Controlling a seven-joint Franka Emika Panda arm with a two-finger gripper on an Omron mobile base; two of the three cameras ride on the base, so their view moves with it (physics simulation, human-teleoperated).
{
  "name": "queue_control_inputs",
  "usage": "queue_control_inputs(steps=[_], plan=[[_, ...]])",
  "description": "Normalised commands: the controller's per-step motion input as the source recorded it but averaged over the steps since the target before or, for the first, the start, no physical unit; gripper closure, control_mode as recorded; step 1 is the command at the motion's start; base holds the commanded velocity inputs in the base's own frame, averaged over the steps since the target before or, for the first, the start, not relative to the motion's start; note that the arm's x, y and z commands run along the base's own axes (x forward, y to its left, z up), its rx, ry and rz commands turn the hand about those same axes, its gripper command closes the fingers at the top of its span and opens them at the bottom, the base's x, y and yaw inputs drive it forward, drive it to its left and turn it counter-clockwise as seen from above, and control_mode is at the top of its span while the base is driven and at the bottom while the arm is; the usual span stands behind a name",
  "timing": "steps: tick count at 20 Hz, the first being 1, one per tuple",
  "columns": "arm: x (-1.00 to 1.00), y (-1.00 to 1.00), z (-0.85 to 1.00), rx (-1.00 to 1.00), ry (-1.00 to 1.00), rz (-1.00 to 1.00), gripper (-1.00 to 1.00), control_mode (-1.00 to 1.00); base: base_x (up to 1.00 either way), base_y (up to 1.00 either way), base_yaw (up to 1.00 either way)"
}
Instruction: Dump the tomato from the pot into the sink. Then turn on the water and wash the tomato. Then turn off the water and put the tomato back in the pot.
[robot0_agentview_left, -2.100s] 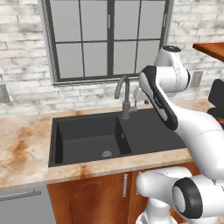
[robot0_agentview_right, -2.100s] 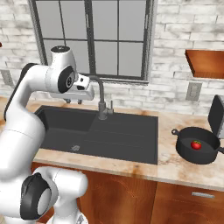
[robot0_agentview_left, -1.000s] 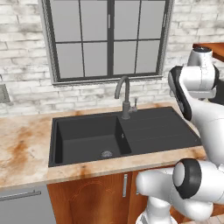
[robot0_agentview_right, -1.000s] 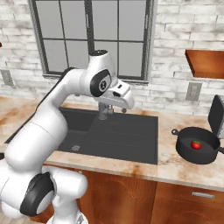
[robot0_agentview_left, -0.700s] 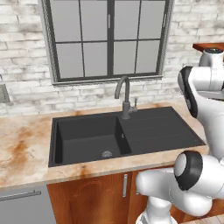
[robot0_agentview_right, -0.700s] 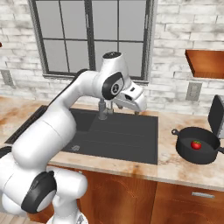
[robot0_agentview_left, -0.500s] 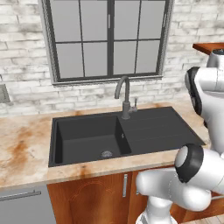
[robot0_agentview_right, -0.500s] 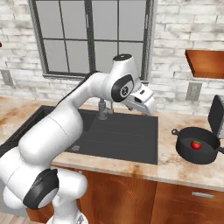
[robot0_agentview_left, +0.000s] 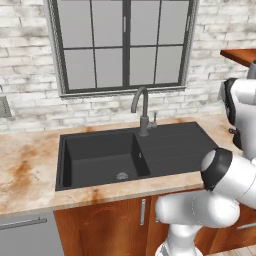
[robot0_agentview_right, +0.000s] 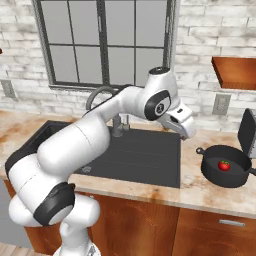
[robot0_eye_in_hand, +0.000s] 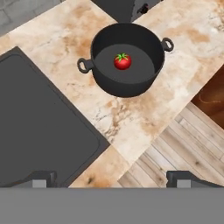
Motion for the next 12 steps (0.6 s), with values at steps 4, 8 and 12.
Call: queue_control_inputs(steps=[4, 8, 12], plan=[[0.08, -0.38, -0.29, 0.00, 0.00, -0.04, -1.00, -1.00, 0.00, 0.00, 0.00], [0.10, -0.45, -0.37, 0.00, 0.00, -0.04, -1.00, -1.00, 0.00, 0.00, 0.00], [0.16, -0.38, -0.28, 0.00, 0.00, -0.04, -1.00, -1.00, 0.00, 0.00, 0.00]])
